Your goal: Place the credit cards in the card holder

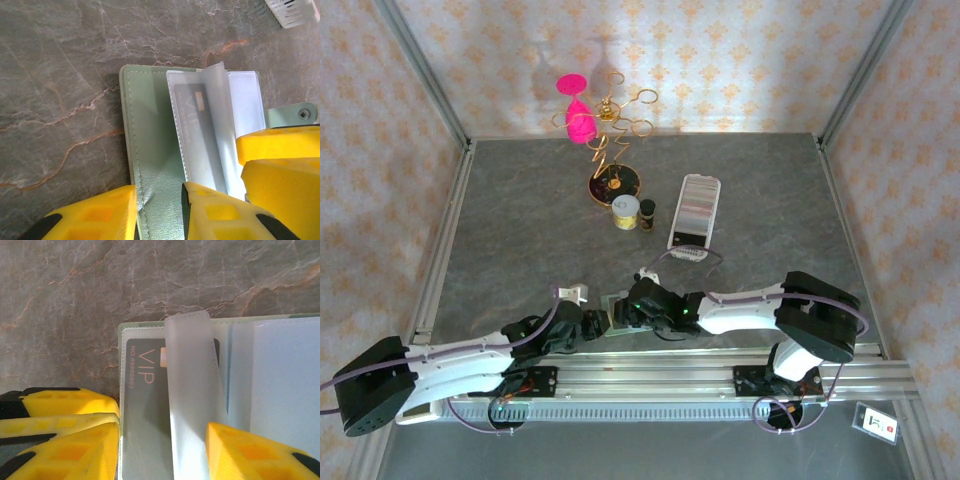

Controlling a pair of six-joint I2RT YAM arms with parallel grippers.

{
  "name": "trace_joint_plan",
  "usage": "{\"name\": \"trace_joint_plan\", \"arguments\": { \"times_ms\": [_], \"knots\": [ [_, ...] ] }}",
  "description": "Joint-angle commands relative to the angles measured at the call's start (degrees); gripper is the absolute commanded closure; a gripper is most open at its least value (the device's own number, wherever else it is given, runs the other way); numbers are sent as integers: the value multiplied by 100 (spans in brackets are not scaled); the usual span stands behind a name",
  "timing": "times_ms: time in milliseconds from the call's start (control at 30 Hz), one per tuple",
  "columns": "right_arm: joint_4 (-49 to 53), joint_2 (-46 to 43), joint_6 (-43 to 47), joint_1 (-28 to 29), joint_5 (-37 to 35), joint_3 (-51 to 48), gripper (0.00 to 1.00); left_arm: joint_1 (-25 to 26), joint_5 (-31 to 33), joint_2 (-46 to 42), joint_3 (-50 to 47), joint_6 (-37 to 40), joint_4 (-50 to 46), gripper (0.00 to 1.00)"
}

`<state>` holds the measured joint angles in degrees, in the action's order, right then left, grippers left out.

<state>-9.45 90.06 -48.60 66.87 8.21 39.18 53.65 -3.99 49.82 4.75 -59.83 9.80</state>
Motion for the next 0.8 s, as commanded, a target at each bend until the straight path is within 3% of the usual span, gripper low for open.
{"name": "trace_joint_plan", "arguments": {
  "times_ms": [0,767],
  "knots": [
    [-449,116,-183,41,101,-101,52,47,232,-127,15,-76,-420,70],
    [-1568,348,-273,44,514,-69,54,41,1429,-1912,-38,-817,-2354,67]
  ]
}}
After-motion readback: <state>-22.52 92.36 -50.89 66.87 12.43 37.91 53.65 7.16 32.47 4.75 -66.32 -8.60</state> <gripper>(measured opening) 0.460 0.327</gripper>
